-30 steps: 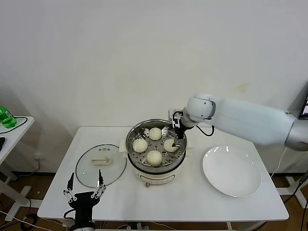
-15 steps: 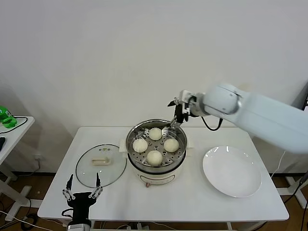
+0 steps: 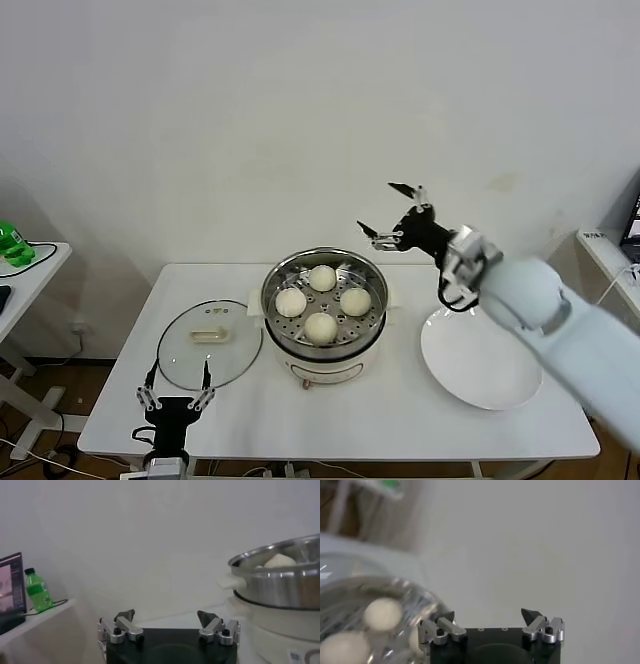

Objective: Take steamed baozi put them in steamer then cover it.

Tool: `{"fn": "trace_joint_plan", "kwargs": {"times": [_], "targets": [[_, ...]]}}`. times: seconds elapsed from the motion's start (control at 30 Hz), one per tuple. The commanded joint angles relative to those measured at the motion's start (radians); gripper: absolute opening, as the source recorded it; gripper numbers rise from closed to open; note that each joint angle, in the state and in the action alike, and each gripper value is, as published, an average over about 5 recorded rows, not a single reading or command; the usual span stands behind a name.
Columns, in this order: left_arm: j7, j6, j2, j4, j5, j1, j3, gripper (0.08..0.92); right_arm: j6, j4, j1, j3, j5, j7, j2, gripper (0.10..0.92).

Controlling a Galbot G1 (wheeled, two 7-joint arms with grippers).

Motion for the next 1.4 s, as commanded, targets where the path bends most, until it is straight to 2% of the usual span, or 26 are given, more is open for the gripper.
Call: {"fn": "trace_joint_plan", "kwargs": {"times": [0.03, 0.23, 0.47, 0.87, 1.1, 1.4], "targets": [[0.004, -0.012, 0.03, 0.103, 0.228, -0.048, -0.014, 0.823, 0.329, 0.088, -0.892, 0.752, -0.095, 0.0, 0.348, 0.823], [0.016, -0.023, 0.072, 0.181, 0.413, -0.096, -0.007, 0.823, 0.492, 0.01, -1.003, 0.868, -0.091, -0.118, 0.508, 0.823], [0.035, -0.049, 0.123, 0.308, 0.643, -0.153, 0.0, 0.823, 0.575, 0.003, -1.068, 0.929, 0.036, -0.237, 0.573, 0.823], [0.078, -0.038, 0.171, 0.451, 0.738, -0.281, 0.038, 0.823, 0.597, -0.013, -1.063, 0.855, 0.009, -0.222, 0.626, 0.823], [0.077, -0.043, 0.185, 0.544, 0.752, -0.399, 0.067, 0.823, 0.611, -0.021, -1.07, 0.828, -0.011, -0.222, 0.644, 0.823], [0.086, -0.042, 0.19, 0.623, 0.756, -0.488, 0.1, 0.823, 0.617, 0.005, -1.09, 0.811, -0.021, -0.222, 0.667, 0.823]]}}
